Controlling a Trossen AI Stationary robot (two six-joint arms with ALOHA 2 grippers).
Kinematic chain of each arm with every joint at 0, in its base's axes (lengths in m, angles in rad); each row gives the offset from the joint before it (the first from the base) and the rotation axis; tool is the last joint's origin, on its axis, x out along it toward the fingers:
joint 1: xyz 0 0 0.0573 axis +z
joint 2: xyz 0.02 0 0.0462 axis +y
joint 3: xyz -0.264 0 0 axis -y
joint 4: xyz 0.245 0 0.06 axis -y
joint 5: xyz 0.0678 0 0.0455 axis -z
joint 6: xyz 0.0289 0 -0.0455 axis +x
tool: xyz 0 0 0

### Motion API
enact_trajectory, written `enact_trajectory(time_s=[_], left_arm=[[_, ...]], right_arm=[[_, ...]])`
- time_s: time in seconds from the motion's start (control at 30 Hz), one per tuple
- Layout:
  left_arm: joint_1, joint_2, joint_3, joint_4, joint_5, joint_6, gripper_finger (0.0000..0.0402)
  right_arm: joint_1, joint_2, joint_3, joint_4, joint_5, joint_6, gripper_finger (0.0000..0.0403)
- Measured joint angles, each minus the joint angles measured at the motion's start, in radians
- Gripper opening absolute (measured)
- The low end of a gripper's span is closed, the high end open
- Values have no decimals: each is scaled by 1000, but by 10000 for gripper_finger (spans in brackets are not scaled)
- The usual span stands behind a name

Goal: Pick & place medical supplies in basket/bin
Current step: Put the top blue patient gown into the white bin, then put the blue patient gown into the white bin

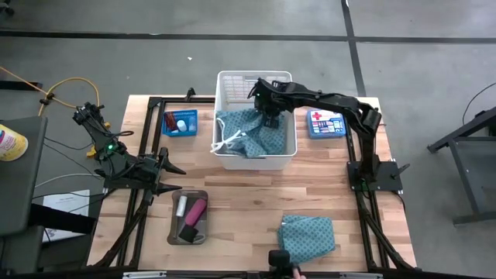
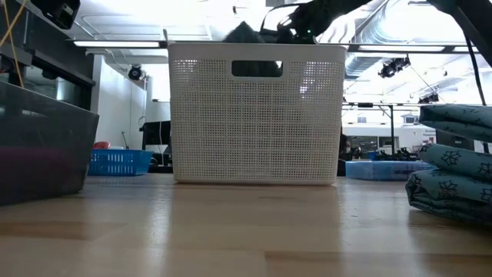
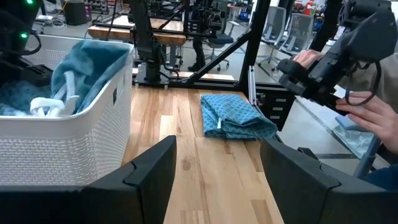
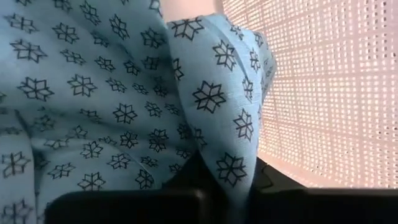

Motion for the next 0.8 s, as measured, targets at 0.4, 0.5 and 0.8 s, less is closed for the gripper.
enact_trajectory(time_s=[0.4, 0.5, 0.8], left_arm=[[0, 0, 0, 0, 0, 0, 224], [0, 0, 0, 0, 1, 0, 224], [0, 0, 0, 0, 2, 0, 224]], right_arm=[[7, -10, 1, 37, -24, 23, 159], [9, -27, 0, 41, -42, 23, 181], [28, -221, 0, 132, -83, -32, 195]])
